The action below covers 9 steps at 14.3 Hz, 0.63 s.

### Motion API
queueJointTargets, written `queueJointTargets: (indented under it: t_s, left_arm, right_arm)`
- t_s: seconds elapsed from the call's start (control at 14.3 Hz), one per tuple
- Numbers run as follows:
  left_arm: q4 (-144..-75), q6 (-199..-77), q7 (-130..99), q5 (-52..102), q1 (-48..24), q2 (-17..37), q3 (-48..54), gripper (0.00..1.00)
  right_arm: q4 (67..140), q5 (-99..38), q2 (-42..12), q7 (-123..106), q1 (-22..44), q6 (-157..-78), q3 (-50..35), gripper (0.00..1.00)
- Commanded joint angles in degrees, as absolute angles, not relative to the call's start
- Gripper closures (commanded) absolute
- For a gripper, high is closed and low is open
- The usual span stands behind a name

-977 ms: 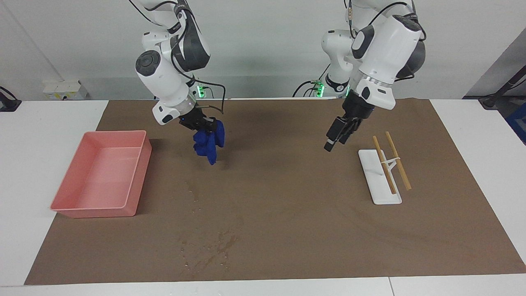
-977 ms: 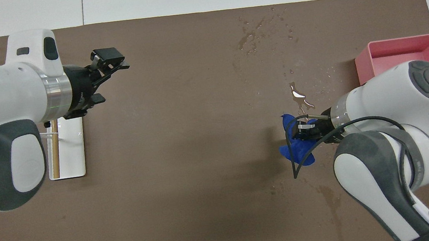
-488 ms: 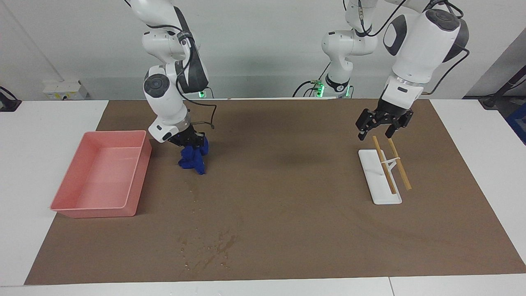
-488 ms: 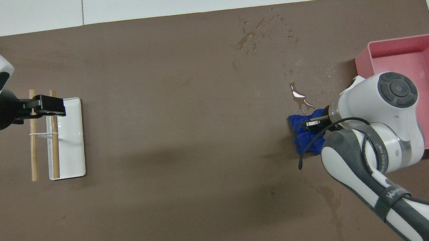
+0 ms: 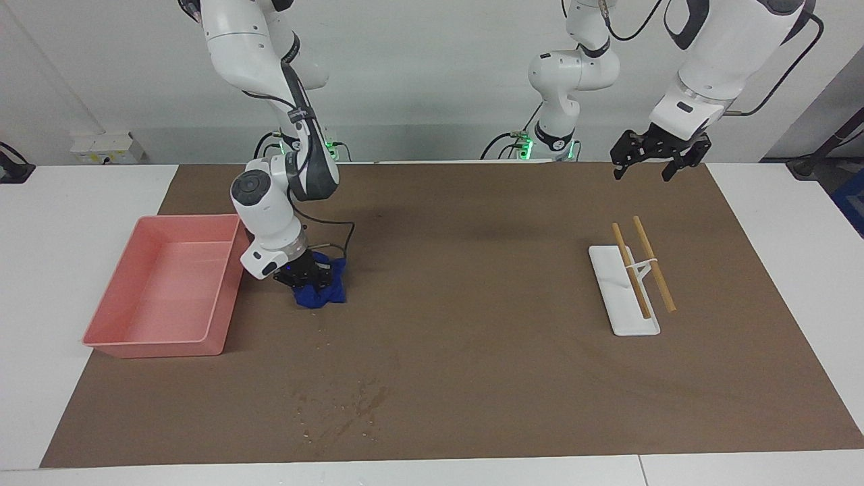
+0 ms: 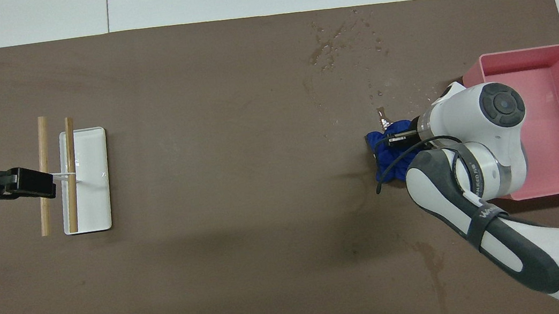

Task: Wipe water with towel using both arms
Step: 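Wipe the water spill with the towel using the right gripper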

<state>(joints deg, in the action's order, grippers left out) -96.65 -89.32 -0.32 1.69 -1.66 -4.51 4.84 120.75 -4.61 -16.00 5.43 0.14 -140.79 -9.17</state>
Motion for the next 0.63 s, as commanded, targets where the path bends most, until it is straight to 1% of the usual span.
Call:
queueJointTargets:
  t_s: [0.0, 0.14, 0.35, 0.56]
  left_arm:
    - [-99.33, -92.64, 0.79, 1.31, -2.11, -5.72, 3.25, 0.00]
    - [-95.11, -89.32, 0.70, 3.34, -0.89, -4.05, 3.25, 0.00]
    - [-90.19, -85.26, 1.40, 2.12, -0.62, -2.03, 3.51, 0.00]
    - [-92.01, -87.27, 2.54, 1.67, -0.88, -2.54, 3.69, 0.00]
  right_arm:
    - [112.79, -0.90, -24.42, 4.66, -0.53, -144.14, -9.58, 1.00]
    - [107.78, 2.97, -27.06, 4.48, -1.05, -143.62, -9.75, 1.00]
    - [102.76, 3.34, -30.22, 4.39, -1.05, -143.61, -9.76, 1.00]
    - [97.23, 3.43, -34.18, 4.39, -0.88, -143.70, -9.76, 1.00]
